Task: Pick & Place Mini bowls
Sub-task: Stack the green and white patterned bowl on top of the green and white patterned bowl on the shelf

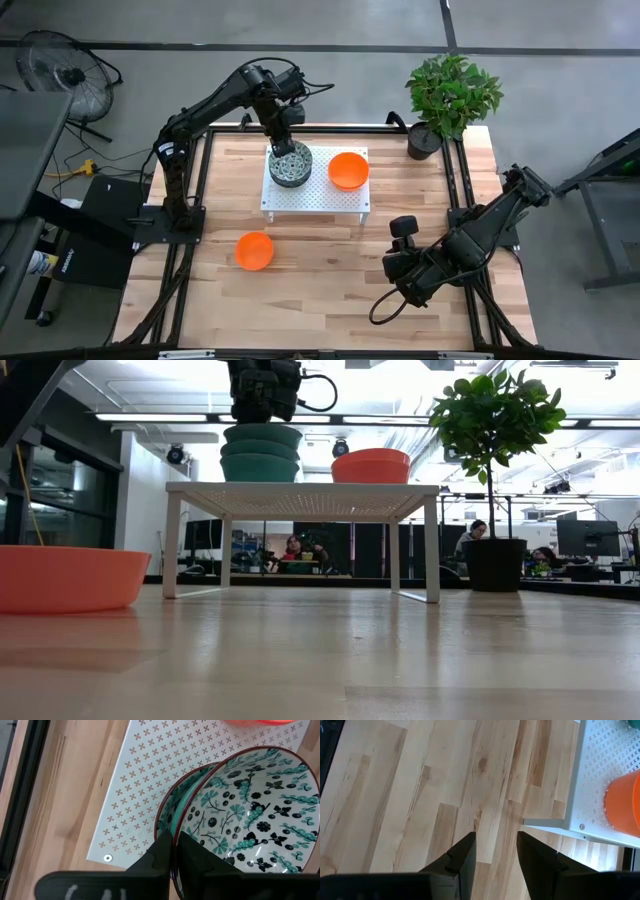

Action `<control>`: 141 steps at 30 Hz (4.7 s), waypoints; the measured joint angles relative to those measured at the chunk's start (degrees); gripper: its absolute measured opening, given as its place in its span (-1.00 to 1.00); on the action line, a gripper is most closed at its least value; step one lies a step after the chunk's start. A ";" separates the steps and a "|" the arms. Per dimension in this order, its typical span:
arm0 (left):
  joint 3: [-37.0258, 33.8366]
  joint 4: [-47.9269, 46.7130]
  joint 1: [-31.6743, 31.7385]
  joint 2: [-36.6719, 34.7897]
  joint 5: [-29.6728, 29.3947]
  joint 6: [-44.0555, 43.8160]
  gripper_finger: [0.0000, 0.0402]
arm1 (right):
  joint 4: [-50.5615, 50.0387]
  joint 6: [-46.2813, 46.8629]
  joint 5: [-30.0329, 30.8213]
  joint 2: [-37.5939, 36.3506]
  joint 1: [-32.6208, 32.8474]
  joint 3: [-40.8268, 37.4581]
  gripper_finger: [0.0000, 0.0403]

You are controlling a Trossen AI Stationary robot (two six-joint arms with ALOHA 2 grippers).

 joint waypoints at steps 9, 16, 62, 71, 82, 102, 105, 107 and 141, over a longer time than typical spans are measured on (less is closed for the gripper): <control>0.00 0.00 0.00 -0.02 0.04 0.09 -0.90 | 0.02 0.00 0.00 0.00 0.00 0.00 -0.35; 0.00 0.00 0.00 -0.02 -0.83 0.19 -0.89 | 0.01 0.00 -0.11 0.00 -0.01 -0.01 -0.35; 0.04 0.02 -2.25 0.20 -2.74 12.13 -0.34 | -0.02 0.09 -1.68 0.00 0.00 0.00 -0.35; 0.04 0.00 -2.25 0.20 -6.30 13.97 -0.34 | 0.00 0.22 -1.92 0.00 0.00 0.00 -0.35; 0.04 0.00 -2.25 0.22 -8.76 14.19 -0.34 | 0.00 0.22 -1.92 0.00 0.00 0.00 -0.35; 10.48 0.00 -2.24 -2.36 -9.75 20.52 -0.41 | -0.01 0.20 -1.93 0.00 -0.04 0.00 -0.35; 10.60 -0.02 -3.02 -4.26 -11.71 21.51 -0.59 | -0.02 0.20 -1.95 0.00 -0.04 0.00 -0.35; 10.54 0.00 -3.04 -5.18 -13.03 22.03 -0.76 | -0.02 0.05 -1.92 0.00 -0.04 -0.02 -0.35; -53.53 53.93 -6.67 -42.26 -0.71 27.58 -1.00 | 1.55 3.48 0.15 0.00 0.04 0.00 -0.35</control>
